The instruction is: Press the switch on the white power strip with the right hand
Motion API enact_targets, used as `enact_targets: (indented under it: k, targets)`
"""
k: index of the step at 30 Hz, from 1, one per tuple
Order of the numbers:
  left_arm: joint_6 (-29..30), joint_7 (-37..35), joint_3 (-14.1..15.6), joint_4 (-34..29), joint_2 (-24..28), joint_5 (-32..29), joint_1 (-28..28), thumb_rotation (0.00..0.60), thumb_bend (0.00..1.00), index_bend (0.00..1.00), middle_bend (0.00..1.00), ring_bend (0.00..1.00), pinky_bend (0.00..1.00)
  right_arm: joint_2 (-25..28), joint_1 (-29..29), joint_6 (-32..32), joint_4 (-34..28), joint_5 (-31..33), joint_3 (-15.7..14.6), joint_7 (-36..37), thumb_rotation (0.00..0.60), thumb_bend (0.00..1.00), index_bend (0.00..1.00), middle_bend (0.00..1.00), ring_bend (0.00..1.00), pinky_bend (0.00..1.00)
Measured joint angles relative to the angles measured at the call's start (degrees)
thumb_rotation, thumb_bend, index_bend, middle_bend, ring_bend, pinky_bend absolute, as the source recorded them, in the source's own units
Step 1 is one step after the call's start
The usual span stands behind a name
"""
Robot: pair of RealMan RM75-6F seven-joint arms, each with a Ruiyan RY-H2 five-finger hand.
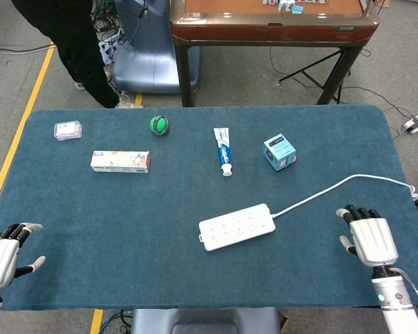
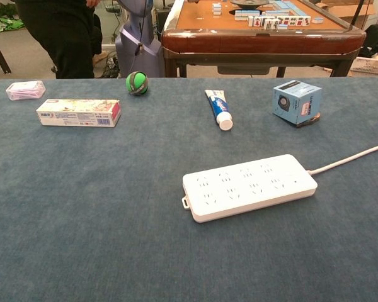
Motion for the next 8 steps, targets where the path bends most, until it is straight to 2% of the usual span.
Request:
enact_targets:
  k: [8]
  targets:
    - [-0.45,0.93,0.3,-0.46,0.02,-0.02,0.03,0.6,0.11,0.39,0.36,0.3,0.51,2.17,-2.12,2.24,0.0,-0.91,1.15,4.26,0.6,0.17,0.34,0.32,0.35,0.39]
